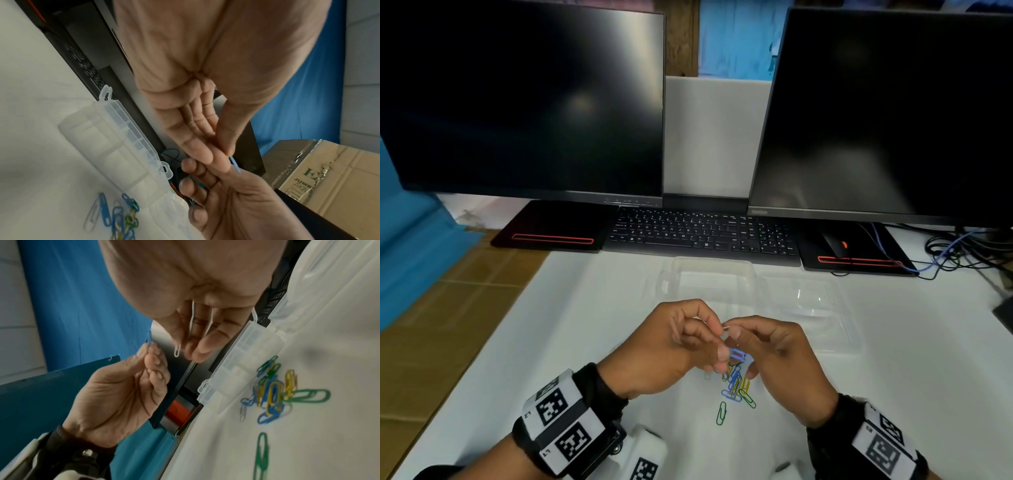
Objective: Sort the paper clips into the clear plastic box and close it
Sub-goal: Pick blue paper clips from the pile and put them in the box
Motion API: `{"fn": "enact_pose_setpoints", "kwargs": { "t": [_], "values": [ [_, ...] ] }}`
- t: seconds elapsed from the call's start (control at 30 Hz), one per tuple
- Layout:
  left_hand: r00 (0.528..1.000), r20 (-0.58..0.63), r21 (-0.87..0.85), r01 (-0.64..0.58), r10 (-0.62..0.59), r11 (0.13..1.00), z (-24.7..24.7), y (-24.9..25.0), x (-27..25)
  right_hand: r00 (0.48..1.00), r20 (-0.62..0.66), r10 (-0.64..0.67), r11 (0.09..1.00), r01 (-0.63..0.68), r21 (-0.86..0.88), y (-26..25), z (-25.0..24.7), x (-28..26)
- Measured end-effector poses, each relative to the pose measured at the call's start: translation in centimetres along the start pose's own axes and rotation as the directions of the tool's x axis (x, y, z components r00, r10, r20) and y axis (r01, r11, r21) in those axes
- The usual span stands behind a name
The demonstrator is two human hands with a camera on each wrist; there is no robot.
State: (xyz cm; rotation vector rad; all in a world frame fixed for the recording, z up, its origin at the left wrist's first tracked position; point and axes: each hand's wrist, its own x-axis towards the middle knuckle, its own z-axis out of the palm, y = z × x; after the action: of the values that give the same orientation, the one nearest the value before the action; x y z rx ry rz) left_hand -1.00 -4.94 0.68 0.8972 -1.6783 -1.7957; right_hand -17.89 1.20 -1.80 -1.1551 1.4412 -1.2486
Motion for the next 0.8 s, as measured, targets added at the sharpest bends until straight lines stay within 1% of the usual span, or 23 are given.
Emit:
{"fn": "enact_pose_setpoints", "kwargs": {
  "t": [0.07, 0.17, 0.27, 0.47, 0.57, 0.67, 0.73, 0.8],
  "values": [
    [0.993, -0.119, 0.022, 0.008, -0.005, 1.0, -0.4, -0.2, 0.5, 0.999, -0.035, 0.029, 1.0, -0.029, 0.0, 0.0, -0.2, 0.1],
    [0.955, -0.294, 0.044, 0.046, -0.031, 0.998, -1.6, -0.6, 1.3, 0.996, -0.085, 0.041, 0.999, -0.041, -0.004, -0.1, -0.6, 0.4],
    [0.926, -0.377, 0.11, 0.08, -0.033, 0.991, -2.5, -1.0, 1.9, 0.992, -0.115, 0.042, 0.999, -0.043, -0.005, 0.0, -0.7, 0.6],
    [0.887, -0.463, 0.145, 0.083, -0.006, 0.986, -3.5, -1.6, 2.7, 0.993, -0.113, 0.025, 1.0, -0.025, -0.003, -0.2, -0.7, 1.1],
    [0.87, -0.492, 0.138, 0.051, 0.024, 0.989, -3.3, -1.1, 3.7, 0.993, -0.121, 0.014, 1.0, -0.012, 0.017, -0.6, -0.4, 1.5],
    [0.855, -0.515, 0.151, 0.011, 0.069, 0.989, -3.0, -0.1, 5.7, 0.995, -0.103, -0.003, 0.999, -0.001, -0.042, -1.0, 0.8, 2.6],
    [0.863, -0.497, 0.193, 0.014, 0.085, 0.981, -3.1, 0.3, 7.1, 0.995, -0.098, -0.022, 0.994, 0.011, -0.112, -1.3, 2.0, 3.6],
    [0.885, -0.457, 0.264, 0.042, 0.087, 0.964, -3.6, 0.4, 8.1, 0.997, -0.081, -0.015, 0.99, 0.004, -0.144, -1.4, 3.0, 4.5]
  ]
}}
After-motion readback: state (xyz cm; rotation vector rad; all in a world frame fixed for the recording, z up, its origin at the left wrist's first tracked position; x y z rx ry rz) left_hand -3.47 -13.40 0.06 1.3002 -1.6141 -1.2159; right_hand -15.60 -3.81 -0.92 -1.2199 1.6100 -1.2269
